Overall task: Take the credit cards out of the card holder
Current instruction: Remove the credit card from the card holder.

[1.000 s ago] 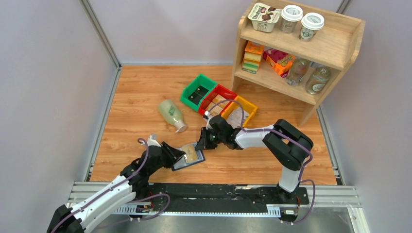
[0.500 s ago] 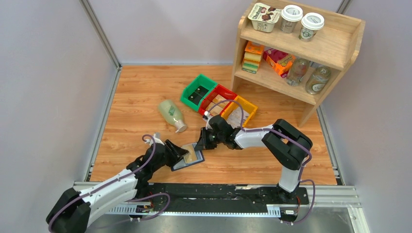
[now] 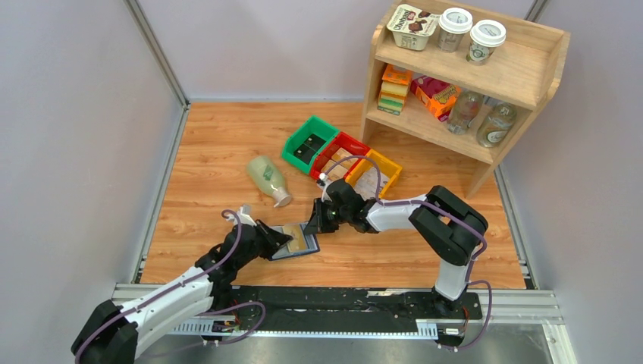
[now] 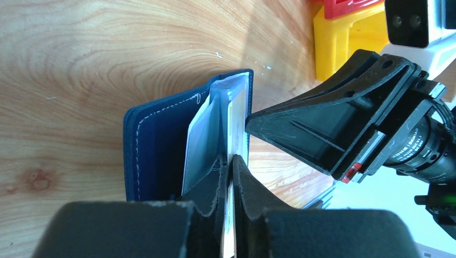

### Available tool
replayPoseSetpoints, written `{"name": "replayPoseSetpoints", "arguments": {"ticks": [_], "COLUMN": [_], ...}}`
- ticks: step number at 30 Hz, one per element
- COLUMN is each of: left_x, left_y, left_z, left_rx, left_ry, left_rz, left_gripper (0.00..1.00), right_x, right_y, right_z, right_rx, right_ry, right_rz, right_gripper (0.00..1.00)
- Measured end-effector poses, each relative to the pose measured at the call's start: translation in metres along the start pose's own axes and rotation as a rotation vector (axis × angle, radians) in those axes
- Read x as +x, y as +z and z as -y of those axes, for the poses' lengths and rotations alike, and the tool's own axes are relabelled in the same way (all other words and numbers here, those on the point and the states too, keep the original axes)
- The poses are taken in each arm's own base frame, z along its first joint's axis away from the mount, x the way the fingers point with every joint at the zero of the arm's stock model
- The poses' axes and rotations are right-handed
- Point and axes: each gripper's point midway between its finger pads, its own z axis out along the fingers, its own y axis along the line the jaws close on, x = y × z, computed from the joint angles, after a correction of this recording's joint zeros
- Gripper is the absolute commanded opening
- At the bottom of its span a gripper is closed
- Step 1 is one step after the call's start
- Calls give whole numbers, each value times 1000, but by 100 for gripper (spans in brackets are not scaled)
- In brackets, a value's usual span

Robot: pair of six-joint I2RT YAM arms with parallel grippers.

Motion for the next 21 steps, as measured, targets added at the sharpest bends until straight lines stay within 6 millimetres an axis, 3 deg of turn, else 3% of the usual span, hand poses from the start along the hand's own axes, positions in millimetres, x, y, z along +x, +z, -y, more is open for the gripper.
{"name": "replayPoseSetpoints", "arguments": {"ticks": [4, 9, 13, 15, 21], "left_x": [-1, -1, -1, 0, 2], "left_y": [-2, -2, -1, 0, 5], "left_z": [2, 3, 3, 1, 0], "left_rx": [11, 14, 14, 9, 0], "left_ry": [-4, -4, -4, -3, -2], "left_rz": [5, 4, 3, 0, -9], "left_gripper": [0, 0, 10, 11, 0], "right_x": [0, 0, 0, 0, -2], "right_y": [0, 0, 0, 1, 1], "right_z": [0, 0, -1, 0, 1], "right_rx": [-2, -3, -6, -8, -8], "right_ry": [-1, -1, -1, 0, 3], "right_rz": [0, 0, -2, -3, 0], "right_gripper": [7, 8, 8, 8, 7]}}
